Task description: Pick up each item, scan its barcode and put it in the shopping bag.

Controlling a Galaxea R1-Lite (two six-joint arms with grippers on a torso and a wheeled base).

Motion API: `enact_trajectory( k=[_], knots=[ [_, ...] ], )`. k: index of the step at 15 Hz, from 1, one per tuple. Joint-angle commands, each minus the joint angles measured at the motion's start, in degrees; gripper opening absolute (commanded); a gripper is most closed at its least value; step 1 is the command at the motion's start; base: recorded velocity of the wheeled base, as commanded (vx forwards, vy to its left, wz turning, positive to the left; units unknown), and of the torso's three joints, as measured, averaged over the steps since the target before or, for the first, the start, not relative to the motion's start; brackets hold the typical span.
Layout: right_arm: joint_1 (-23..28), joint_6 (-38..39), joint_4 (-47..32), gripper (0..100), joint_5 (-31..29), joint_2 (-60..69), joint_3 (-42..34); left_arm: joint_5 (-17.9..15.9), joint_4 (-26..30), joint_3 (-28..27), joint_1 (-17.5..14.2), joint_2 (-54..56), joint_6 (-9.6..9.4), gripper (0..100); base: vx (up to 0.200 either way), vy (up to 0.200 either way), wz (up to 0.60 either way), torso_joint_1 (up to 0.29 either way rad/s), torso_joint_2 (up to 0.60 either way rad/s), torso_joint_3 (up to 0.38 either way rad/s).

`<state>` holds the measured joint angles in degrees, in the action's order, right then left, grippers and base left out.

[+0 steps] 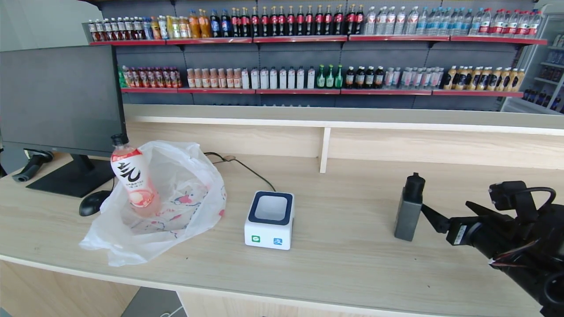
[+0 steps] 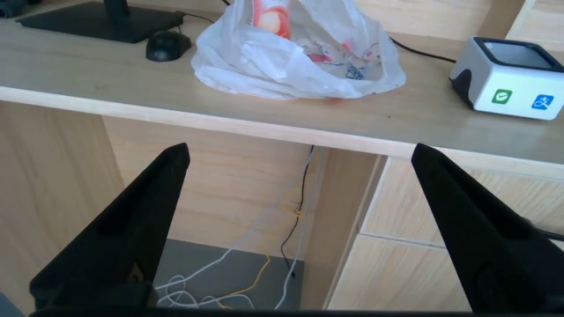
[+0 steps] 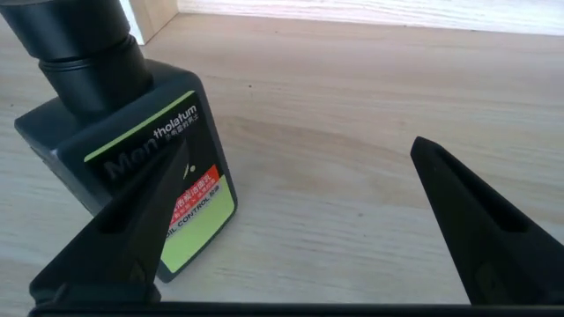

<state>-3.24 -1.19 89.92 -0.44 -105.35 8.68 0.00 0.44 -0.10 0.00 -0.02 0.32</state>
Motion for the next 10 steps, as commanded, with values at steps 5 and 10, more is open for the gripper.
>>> enact_trajectory(
  k=[5, 10],
  knots=[
    [0.3, 0.0, 0.1, 100, 0.0, -1.5, 1.2, 0.0, 0.0, 0.0, 0.0, 0.0, 0.03, 100, 0.0, 0.0, 0.0, 0.0, 0.0, 0.0],
    [1.6, 0.0, 0.1, 100, 0.0, -2.0, 1.2, 0.0, 0.0, 0.0, 0.0, 0.0, 0.03, 100, 0.0, 0.0, 0.0, 0.0, 0.0, 0.0]
  ],
)
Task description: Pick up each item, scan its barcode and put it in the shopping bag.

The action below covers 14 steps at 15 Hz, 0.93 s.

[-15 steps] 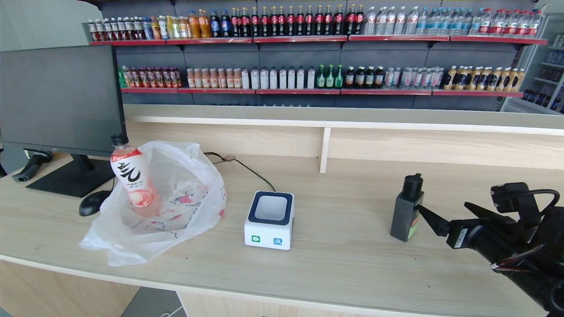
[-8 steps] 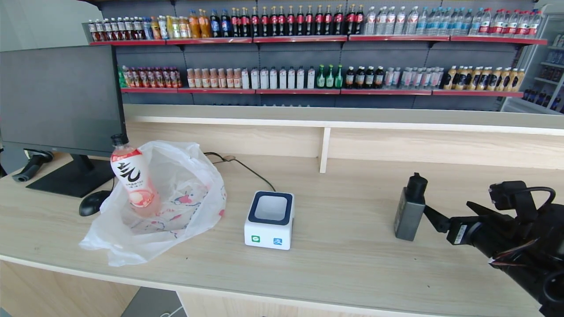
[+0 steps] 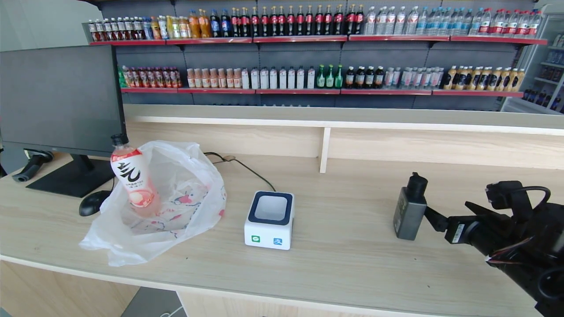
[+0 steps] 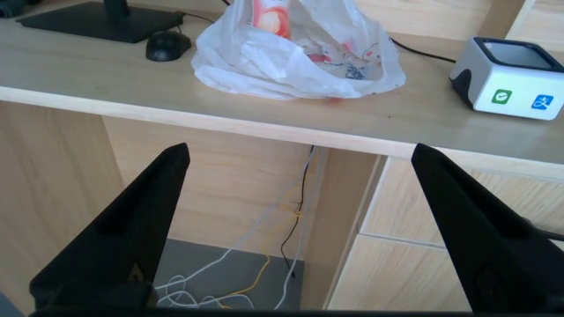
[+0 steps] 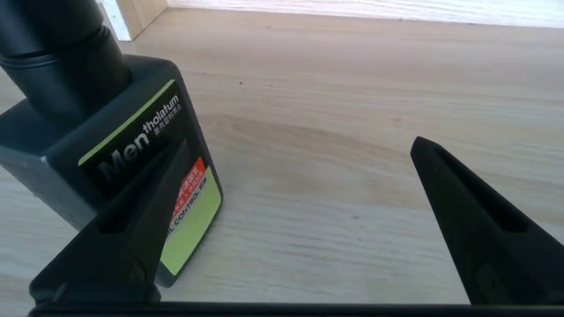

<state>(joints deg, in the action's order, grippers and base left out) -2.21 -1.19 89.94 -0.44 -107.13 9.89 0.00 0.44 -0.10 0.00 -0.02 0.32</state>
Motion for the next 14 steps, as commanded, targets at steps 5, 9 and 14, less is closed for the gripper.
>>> enact_trajectory(
  k=[5, 9, 14],
  knots=[
    [1.7, -0.7, 0.1, 100, 0.0, 1.6, -1.7, 0.0, 0.0, 0.0, 0.0, 0.0, 0.03, 100, 0.0, 0.0, 0.0, 0.0, 0.0, 0.0],
    [1.3, -0.8, 0.1, 100, 0.0, 4.4, -6.7, 0.0, 0.0, 0.0, 0.0, 0.0, 0.03, 100, 0.0, 0.0, 0.0, 0.0, 0.0, 0.0],
    [-1.8, -2.5, 0.1, 100, -0.1, 9.4, -9.9, 0.0, 0.0, 0.0, 0.0, 0.0, 0.03, 100, 0.0, 0.0, 0.0, 0.0, 0.0, 0.0]
  ],
)
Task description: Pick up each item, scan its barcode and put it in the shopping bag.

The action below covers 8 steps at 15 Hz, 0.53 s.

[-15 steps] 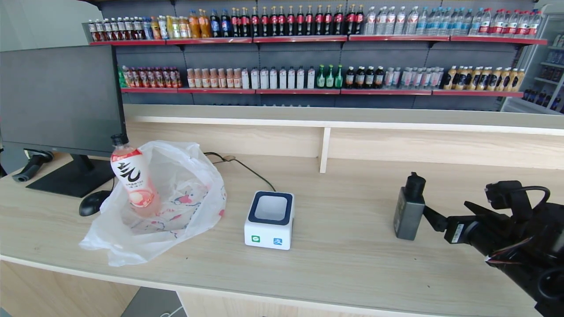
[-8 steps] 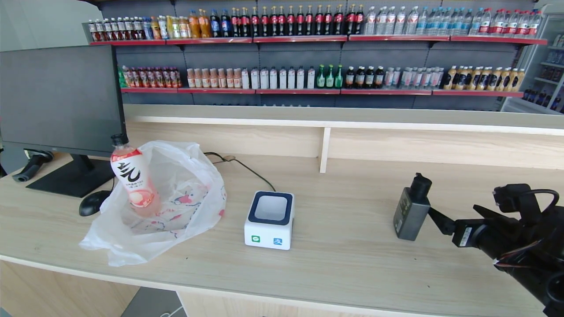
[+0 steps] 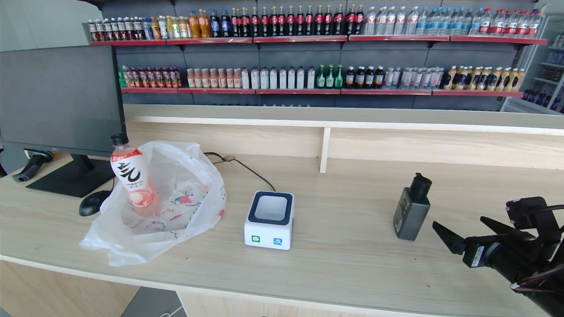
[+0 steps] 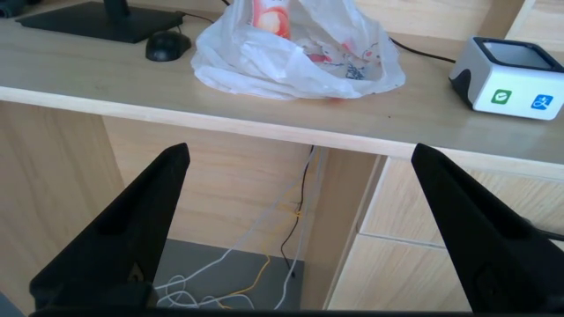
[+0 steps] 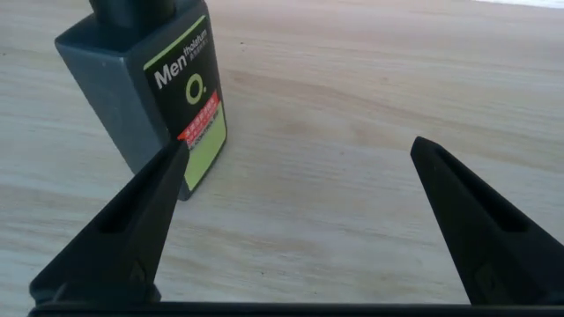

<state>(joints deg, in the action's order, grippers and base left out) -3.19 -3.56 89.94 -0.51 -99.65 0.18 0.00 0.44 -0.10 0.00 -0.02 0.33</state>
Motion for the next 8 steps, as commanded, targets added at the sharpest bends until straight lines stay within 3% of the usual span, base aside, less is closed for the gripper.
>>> enact_trajectory(
  k=[1, 3, 6, 8],
  knots=[
    [-1.4, -0.1, 0.1, 100, 0.0, 2.6, -0.2, 0.0, 0.0, 0.0, 0.0, 0.0, 0.02, 100, 0.0, 0.0, 0.0, 0.0, 0.0, 0.0],
    [-2.2, -0.1, 0.1, 100, -0.1, 3.5, -0.2, 0.0, 0.0, 0.0, 0.0, 0.0, 0.02, 100, 0.0, 0.0, 0.0, 0.0, 0.0, 0.0],
    [-9.2, 0.0, 0.1, 100, -0.1, 4.5, -0.2, 0.0, 0.0, 0.0, 0.0, 0.0, 0.02, 100, 0.0, 0.0, 0.0, 0.0, 0.0, 0.0],
    [-9.6, 0.0, 0.1, 100, -0.1, 3.8, -0.2, 0.0, 0.0, 0.0, 0.0, 0.0, 0.02, 100, 0.0, 0.0, 0.0, 0.0, 0.0, 0.0]
  ],
)
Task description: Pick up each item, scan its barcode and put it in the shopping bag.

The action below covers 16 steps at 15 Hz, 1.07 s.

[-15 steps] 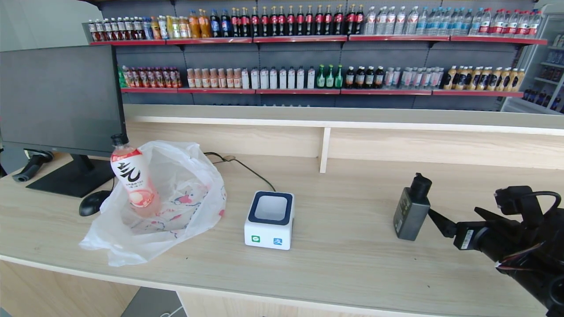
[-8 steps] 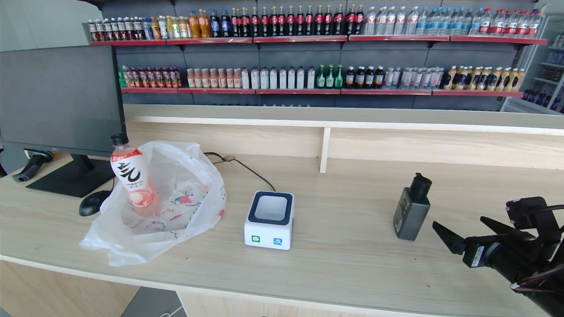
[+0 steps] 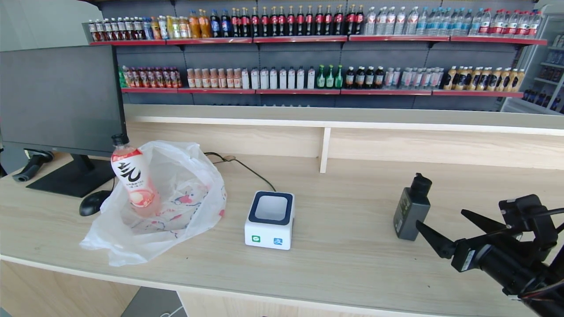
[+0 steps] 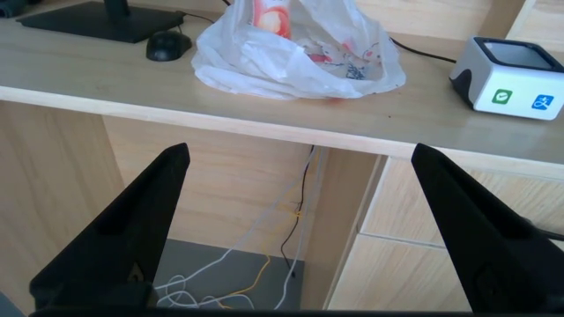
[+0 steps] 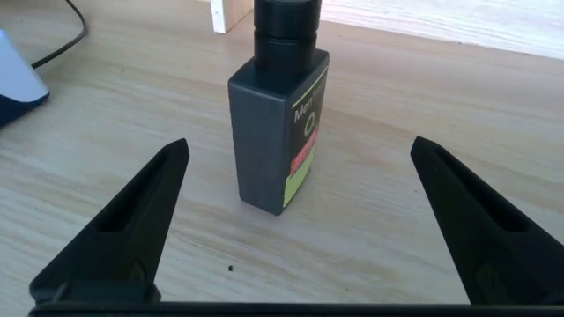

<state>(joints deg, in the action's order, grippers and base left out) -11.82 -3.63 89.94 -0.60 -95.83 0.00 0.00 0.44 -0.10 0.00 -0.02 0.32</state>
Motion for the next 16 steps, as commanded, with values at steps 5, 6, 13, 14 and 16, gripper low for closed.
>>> enact_trajectory(
  k=[5, 6, 13, 14, 16],
  knots=[
    [1.4, 0.2, 0.1, 100, -0.2, -4.1, 0.1, 0.0, 0.0, 0.0, 0.0, 0.0, -0.05, 100, 0.0, 0.0, 0.0, 0.0, 0.0, 0.0],
    [2.0, 0.2, 0.1, 100, -0.2, -4.7, 0.1, 0.0, 0.0, 0.0, 0.0, 0.0, -0.05, 100, 0.0, 0.0, 0.0, 0.0, 0.0, 0.0],
    [1.5, 0.3, 0.1, 100, -1.9, -8.1, 5.9, 0.0, 0.0, 0.0, 0.0, 0.0, -0.14, 100, 0.0, 0.0, 0.0, 0.0, 0.0, 0.0],
    [-0.2, 0.5, 0.1, 100, -3.3, -8.2, 6.2, 0.0, 0.0, 0.0, 0.0, 0.0, -0.14, 100, 0.0, 0.0, 0.0, 0.0, 0.0, 0.0],
    [-4.3, 2.4, 0.1, 100, -8.6, -8.8, 7.0, 0.0, 0.0, 0.0, 0.0, 0.0, -0.14, 100, 0.0, 0.0, 0.0, 0.0, 0.0, 0.0]
  ],
)
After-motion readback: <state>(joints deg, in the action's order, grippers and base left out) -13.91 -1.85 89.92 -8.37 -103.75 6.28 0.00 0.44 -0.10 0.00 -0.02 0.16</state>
